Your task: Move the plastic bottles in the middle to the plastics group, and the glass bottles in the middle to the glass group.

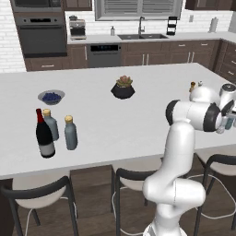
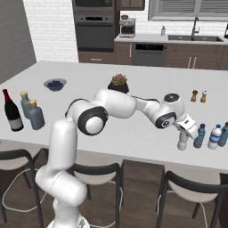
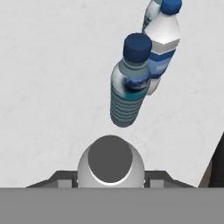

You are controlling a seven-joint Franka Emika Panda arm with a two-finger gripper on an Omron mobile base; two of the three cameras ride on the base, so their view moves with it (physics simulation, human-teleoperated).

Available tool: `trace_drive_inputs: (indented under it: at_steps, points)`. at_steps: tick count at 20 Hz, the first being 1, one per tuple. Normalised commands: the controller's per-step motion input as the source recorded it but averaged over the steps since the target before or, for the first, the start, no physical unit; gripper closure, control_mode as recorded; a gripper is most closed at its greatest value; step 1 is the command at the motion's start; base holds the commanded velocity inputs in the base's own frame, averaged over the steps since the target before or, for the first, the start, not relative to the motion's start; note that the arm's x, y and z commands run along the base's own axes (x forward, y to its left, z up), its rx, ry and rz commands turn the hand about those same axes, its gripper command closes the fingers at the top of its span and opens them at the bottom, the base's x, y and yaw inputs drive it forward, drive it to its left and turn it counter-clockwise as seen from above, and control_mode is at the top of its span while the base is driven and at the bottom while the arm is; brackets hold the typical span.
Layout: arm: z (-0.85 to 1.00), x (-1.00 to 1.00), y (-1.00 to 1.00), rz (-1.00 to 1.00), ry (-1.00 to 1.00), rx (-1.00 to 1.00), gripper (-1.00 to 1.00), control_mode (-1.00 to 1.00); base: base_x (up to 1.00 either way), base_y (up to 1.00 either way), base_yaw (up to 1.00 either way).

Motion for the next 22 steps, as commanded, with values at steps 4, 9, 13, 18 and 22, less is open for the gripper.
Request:
trace_drive_inputs:
  at_steps: [4,9,13,18,22]
  points:
    - [-0.15,0.00,0.00,0.00,-0.06,-0.01,1.00,-1.00,0.00,0.00,0.00]
    - [-0.10,0.00,0.00,0.00,-0.13,-0.06,1.00,-1.00,0.00,0.00,0.00]
    - [0.00,0.05,-0.07,0.00,-0.12,-0.07,1.00,-1.00,0.00,0.00,0.00]
    - [0.00,0.02,-0.15,0.00,-0.02,0.00,1.00,-1.00,0.00,0.00,0.00]
    - [0.00,0.02,-0.06,0.00,0.00,0.00,1.00,-1.00,0.00,0.00,0.00]
